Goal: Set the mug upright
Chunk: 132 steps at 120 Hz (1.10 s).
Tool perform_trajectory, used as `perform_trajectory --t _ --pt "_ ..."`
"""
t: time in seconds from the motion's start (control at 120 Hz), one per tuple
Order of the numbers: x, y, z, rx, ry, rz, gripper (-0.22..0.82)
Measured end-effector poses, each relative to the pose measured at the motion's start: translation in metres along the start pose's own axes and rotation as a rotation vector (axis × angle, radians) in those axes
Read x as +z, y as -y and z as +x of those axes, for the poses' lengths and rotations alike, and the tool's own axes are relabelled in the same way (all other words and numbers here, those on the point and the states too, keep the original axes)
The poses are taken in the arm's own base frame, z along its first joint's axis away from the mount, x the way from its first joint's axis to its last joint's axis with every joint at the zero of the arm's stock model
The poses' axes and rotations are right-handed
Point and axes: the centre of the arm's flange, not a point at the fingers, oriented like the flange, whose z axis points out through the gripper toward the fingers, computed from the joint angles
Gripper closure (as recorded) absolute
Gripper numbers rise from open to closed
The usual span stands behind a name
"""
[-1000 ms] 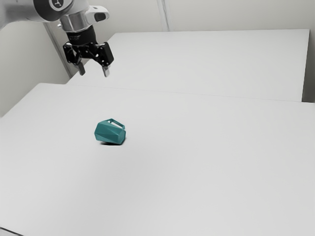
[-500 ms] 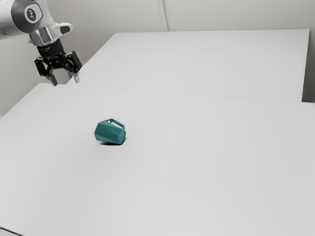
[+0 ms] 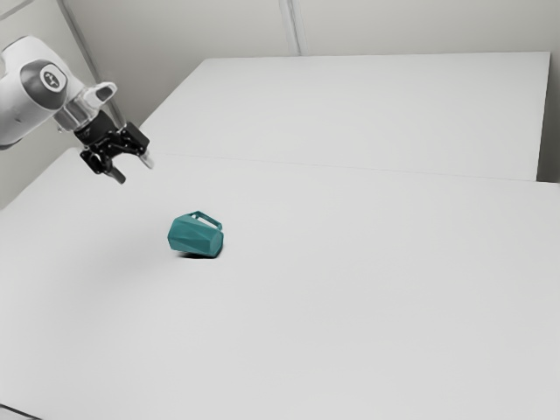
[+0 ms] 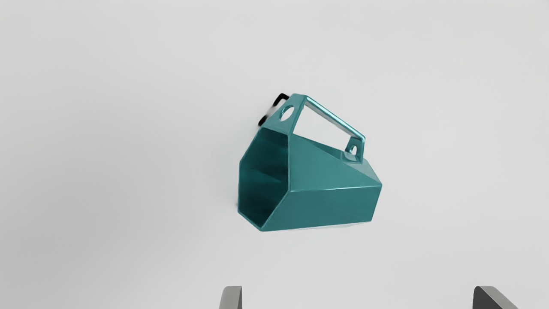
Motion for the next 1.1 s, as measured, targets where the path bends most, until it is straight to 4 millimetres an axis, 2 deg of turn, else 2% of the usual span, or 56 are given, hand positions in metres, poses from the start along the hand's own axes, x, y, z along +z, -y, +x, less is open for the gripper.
perform_trajectory --t 0.2,0.358,0.517,0.808,1.1 --pt "0.039 0.034 0.005 0.015 -0.049 -0.139 0.02" --pt "0.072 0.062 -0.001 0.006 -0.115 -0.280 0.02" --pt "0.097 0.088 -0.003 0.026 -0.186 -0.380 0.02" --pt "0.134 0.112 -0.021 0.104 -0.284 -0.518 0.02" --pt "0.148 0.112 -0.022 0.230 -0.360 -0.592 0.02"
